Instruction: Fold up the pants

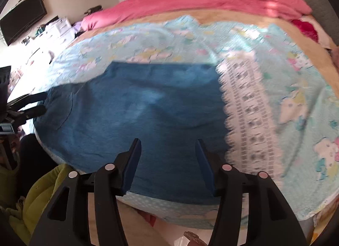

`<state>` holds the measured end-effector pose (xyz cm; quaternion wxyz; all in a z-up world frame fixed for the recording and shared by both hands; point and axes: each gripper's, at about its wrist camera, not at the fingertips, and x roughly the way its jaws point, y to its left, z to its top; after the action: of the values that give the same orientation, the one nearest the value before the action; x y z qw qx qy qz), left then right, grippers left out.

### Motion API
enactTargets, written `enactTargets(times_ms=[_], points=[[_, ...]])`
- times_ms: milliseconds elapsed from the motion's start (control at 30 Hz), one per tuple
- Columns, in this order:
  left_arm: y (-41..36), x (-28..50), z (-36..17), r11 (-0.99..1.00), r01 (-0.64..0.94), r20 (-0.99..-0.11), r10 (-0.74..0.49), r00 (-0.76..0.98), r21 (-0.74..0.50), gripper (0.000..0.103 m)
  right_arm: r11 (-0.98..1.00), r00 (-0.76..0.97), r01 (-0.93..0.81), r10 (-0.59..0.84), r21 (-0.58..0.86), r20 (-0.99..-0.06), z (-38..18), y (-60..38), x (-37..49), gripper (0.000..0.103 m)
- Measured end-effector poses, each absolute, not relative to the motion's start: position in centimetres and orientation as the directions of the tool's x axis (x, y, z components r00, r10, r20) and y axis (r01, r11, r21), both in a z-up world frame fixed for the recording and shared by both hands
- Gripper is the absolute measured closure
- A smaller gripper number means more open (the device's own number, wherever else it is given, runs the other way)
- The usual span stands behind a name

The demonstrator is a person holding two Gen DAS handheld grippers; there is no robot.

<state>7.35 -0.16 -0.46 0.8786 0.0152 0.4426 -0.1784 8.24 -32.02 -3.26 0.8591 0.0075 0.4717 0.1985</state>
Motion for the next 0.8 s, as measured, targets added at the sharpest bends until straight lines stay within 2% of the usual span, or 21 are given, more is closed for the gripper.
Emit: enactTargets(times_ms=[67, 167, 333, 500, 633, 800], points=[[-0.9, 8.5, -3.2, 0.937, 0.324, -0.830, -0.284, 0.480, -0.133, 0.011, 0.927, 0.440, -0.317, 0.332, 0.201, -0.834, -4.6, -32.0, 8.4, 0.043], [-0.9, 9.6, -6.0, 0.947, 0.302, -0.876, -0.234, 0.422, -0.107, 0.011, 0.924, 0.436, -0.321, 0.339, 0.208, -0.834, -5.3, -32.4, 8.3, 0.043], [-1.2, 10.2, -3.3, 0.932, 0.325, -0.836, -0.302, 0.458, -0.158, 0.011, 0.913, 0.498, -0.316, 0.392, 0.259, -0.773, -2.1, -34.1, 9.1, 0.044], [-1.4, 13.0, -1.5, 0.939, 0.294, -0.808, -0.312, 0.500, -0.180, 0.011, 0.948, 0.588, -0.211, 0.319, 0.240, -0.743, 0.6, -38.0, 13.3, 0.044], [-1.9, 15.4, -0.5, 0.930, 0.284, -0.789, -0.353, 0.503, -0.235, 0.011, 0.961, 0.577, -0.134, 0.274, 0.242, -0.770, -0.2, -40.6, 18.0, 0.044], [-2.9, 19.5, -0.9, 0.939, 0.263, -0.796, -0.329, 0.509, -0.220, 0.011, 0.954, 0.514, -0.134, 0.298, 0.268, -0.804, -3.0, -40.7, 22.5, 0.044]])
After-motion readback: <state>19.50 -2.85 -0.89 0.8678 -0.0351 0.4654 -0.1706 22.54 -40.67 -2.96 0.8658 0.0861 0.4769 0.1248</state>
